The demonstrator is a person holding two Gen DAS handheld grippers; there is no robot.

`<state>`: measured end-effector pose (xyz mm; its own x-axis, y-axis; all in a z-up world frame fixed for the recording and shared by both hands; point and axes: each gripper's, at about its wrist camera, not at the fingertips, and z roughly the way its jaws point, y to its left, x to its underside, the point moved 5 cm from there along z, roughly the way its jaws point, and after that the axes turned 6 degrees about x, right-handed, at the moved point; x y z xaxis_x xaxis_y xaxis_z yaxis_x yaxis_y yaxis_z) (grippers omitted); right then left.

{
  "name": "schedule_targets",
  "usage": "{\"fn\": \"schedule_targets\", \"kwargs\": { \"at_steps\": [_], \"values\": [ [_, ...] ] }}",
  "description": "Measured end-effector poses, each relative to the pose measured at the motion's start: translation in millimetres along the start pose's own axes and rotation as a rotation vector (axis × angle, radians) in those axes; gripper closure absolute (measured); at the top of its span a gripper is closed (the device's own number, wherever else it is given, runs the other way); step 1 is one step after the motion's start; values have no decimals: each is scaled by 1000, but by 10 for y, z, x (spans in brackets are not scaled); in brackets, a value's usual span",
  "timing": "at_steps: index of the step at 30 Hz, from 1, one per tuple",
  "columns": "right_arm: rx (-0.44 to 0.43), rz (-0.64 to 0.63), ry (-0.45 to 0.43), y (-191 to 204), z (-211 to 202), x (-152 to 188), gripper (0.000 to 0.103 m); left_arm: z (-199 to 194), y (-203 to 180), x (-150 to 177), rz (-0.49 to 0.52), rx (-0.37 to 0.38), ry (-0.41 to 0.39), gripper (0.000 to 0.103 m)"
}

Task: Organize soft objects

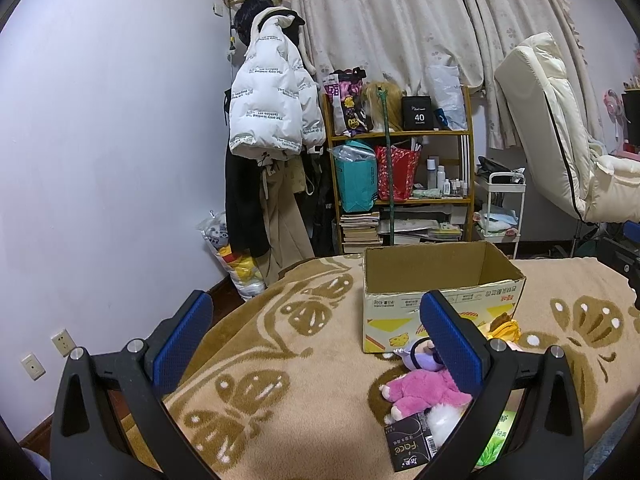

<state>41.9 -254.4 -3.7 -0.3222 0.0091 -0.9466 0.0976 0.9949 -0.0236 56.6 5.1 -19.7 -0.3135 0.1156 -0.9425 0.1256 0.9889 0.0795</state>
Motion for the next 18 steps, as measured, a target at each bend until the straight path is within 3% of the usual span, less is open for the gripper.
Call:
{"fn": "schedule_targets", "kwargs": {
  "at_steps": [18],
  "values": [
    [3,0,0,28,-13,5,0,-8,4,-8,2,1,-2,1]
  ]
}}
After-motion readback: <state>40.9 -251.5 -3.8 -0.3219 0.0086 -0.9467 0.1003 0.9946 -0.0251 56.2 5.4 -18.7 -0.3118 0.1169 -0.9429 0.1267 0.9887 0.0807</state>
